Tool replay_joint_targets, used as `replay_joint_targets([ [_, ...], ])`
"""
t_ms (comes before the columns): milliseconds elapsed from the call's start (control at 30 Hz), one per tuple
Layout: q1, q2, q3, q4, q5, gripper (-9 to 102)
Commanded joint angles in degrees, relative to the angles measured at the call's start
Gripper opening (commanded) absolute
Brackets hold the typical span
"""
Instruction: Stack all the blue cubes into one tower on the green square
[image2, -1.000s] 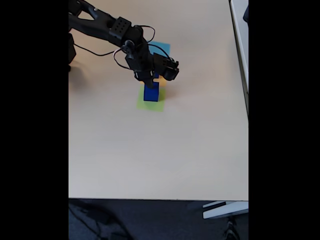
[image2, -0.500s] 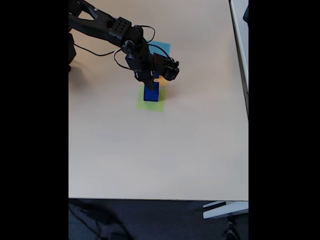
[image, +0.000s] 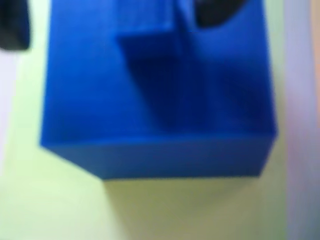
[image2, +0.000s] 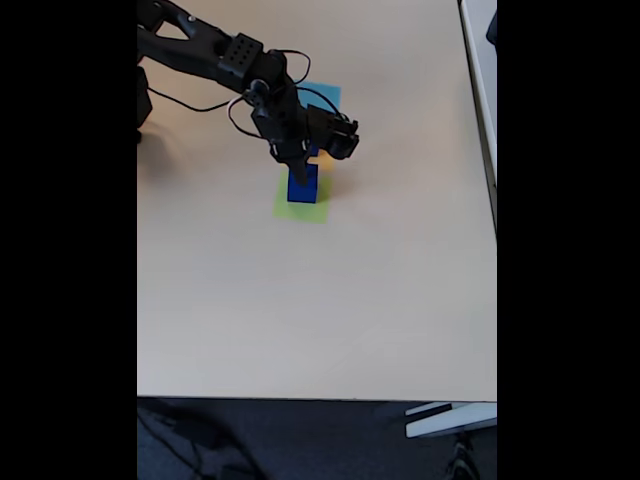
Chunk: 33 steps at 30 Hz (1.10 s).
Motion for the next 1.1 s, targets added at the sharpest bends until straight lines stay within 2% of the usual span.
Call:
replay_joint_targets([
  [0,-0.8,4.0,-3.3,0.7,-0.7,20],
  [167,-1.1,4.2,-5.5,2.5,-0.9,24],
  [300,-1.6,3.6,-10.5,6.8,-1.3,28],
  [533,-3.7,2.0,-20.3,14.5,3.1,28],
  [1067,-18.8,1.9,-17.8,12.2,22.8,28],
])
